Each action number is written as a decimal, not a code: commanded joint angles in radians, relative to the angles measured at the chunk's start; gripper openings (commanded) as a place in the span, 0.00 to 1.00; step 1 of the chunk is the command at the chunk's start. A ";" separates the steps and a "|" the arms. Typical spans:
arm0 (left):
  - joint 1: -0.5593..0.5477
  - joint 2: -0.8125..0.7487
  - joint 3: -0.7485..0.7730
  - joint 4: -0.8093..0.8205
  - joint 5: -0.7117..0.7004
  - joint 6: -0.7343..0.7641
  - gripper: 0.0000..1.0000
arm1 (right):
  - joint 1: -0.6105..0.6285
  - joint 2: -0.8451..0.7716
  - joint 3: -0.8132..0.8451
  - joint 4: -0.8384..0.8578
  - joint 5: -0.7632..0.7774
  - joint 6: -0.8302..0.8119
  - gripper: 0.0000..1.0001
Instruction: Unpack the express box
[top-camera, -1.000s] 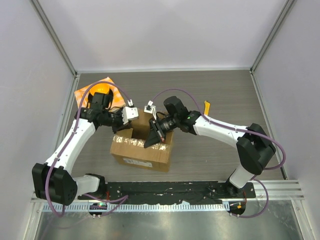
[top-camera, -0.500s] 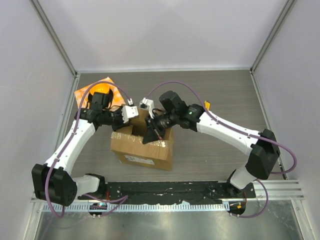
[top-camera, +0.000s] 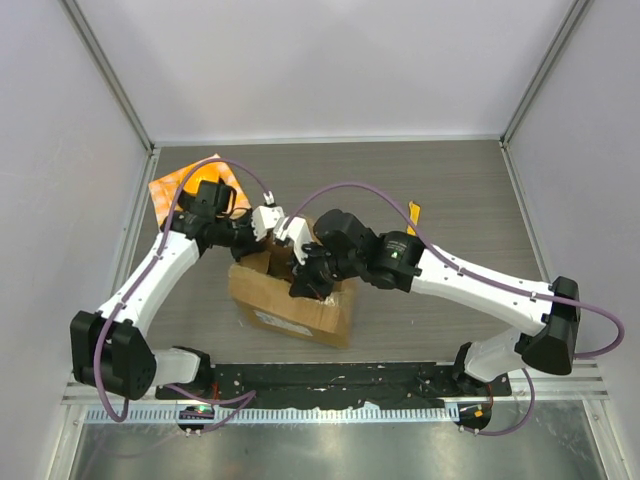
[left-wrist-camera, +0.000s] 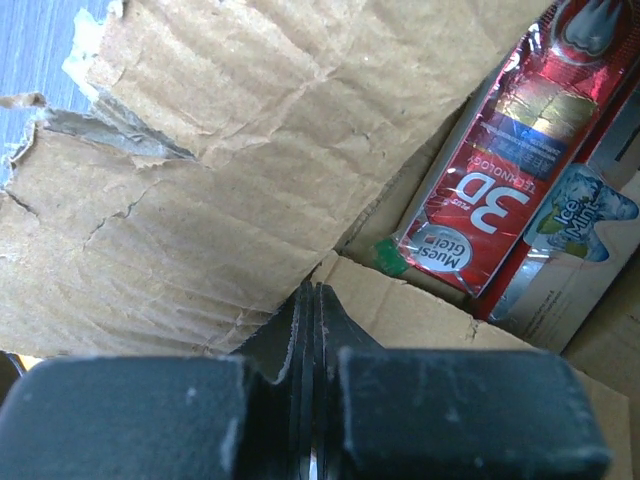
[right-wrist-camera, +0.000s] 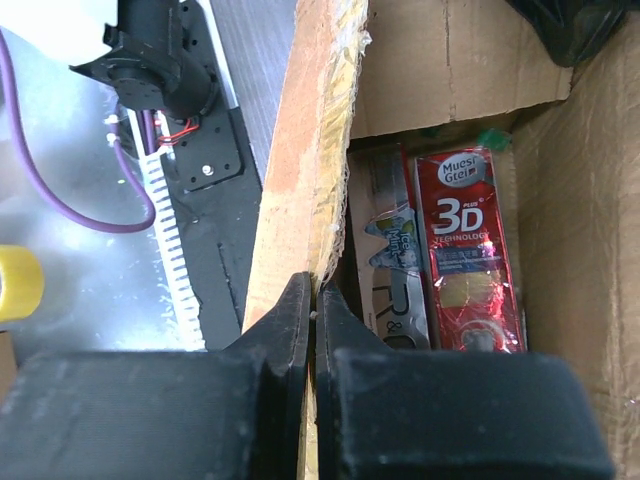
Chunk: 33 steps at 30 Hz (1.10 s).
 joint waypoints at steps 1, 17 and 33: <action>-0.023 0.025 0.014 0.095 -0.175 -0.035 0.00 | 0.077 -0.067 0.007 -0.028 0.155 -0.027 0.01; -0.074 0.079 0.028 0.139 -0.311 -0.095 0.00 | 0.326 -0.104 -0.076 -0.008 0.575 -0.036 0.41; -0.104 -0.016 -0.026 0.076 -0.205 0.014 0.00 | -0.193 -0.332 -0.406 0.286 -0.144 0.097 0.75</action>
